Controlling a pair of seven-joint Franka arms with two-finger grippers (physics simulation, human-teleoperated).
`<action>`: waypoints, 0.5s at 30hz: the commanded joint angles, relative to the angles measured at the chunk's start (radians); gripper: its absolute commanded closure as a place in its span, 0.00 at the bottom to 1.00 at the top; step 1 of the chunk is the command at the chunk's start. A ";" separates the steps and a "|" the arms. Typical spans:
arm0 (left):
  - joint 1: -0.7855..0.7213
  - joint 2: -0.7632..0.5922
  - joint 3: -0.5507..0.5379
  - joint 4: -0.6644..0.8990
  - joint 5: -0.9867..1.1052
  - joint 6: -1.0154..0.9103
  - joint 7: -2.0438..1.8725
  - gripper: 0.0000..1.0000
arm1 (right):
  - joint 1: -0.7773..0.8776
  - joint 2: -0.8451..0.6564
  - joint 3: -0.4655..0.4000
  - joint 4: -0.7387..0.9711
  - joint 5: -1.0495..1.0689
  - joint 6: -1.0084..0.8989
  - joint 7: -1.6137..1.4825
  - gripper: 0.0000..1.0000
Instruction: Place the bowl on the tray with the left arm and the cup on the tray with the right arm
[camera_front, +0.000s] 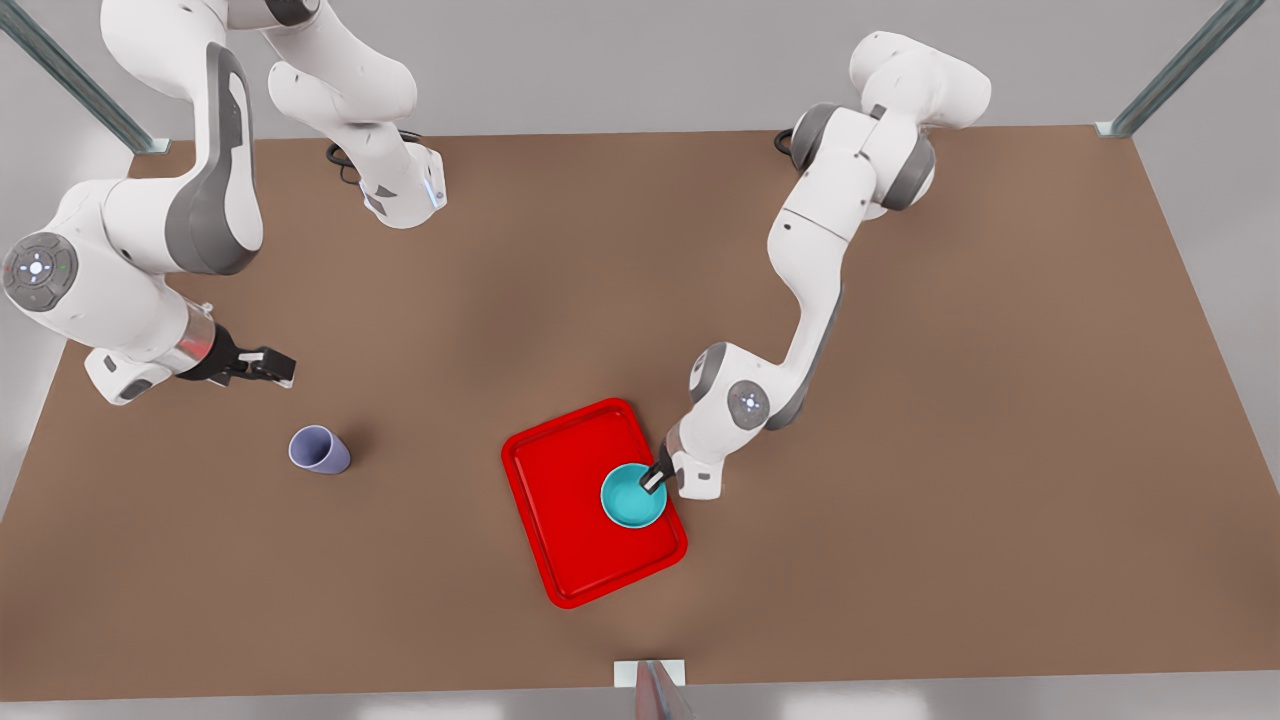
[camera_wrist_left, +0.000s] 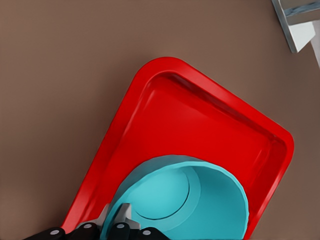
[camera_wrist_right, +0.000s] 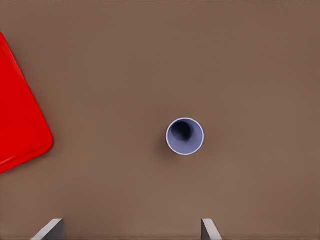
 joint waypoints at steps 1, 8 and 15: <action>0.000 0.000 0.000 0.000 -0.050 0.001 0.006 0.39 | -0.001 0.000 0.000 0.000 0.000 0.000 0.000 0.00; 0.055 -0.052 0.007 -0.003 0.051 -0.115 0.030 0.00 | -0.006 -0.002 0.000 0.005 0.000 0.000 -0.015 0.00; 0.265 -0.426 0.133 -0.012 0.402 -1.014 1.073 0.00 | -0.052 0.034 0.000 0.002 -0.005 0.006 -0.095 0.00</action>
